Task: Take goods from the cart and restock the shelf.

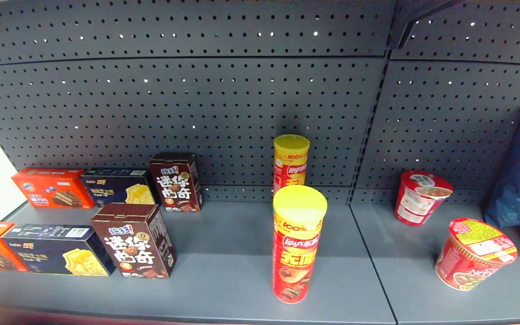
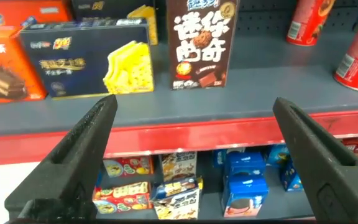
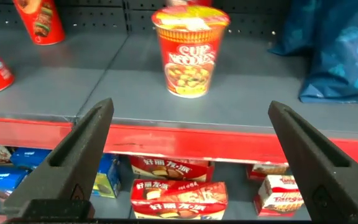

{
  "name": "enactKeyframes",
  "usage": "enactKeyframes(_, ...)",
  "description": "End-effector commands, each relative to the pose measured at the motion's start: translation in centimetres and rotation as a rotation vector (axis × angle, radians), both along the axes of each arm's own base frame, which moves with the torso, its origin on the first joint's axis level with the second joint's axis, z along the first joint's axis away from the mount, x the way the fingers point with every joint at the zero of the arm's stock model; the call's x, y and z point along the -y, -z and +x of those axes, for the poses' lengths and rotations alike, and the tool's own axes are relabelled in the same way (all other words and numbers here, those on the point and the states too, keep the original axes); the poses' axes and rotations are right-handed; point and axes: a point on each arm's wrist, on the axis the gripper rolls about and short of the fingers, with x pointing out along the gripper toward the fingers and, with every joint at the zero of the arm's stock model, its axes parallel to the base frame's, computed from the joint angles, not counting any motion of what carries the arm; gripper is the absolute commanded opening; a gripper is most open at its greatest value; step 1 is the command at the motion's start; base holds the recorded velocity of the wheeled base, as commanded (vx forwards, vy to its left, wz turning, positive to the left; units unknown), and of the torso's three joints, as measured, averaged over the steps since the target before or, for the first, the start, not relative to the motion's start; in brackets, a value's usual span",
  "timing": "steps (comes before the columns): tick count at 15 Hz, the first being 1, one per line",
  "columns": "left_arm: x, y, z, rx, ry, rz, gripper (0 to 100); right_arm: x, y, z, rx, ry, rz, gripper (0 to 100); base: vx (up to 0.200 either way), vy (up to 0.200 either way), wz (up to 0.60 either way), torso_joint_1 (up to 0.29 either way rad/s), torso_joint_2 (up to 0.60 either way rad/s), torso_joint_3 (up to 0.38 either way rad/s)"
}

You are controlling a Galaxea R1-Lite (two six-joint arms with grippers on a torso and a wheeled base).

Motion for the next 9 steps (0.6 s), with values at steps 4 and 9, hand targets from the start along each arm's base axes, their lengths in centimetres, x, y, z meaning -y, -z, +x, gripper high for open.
enactKeyframes(4, 0.00, -0.02, -0.01, 0.002, 0.000, 0.002, 100, 0.00, 0.00, 0.02, -0.003, 0.000, -0.001, 100, 0.000, 0.000, 0.00, 0.000, 0.00, 0.000)
enactKeyframes(9, -0.02, -0.02, -0.01, 0.001, -0.008, -0.002, 100, -0.01, 0.00, 0.02, -0.003, -0.003, -0.001, 100, 0.000, -0.040, 0.00, -0.001, 0.00, 0.000)
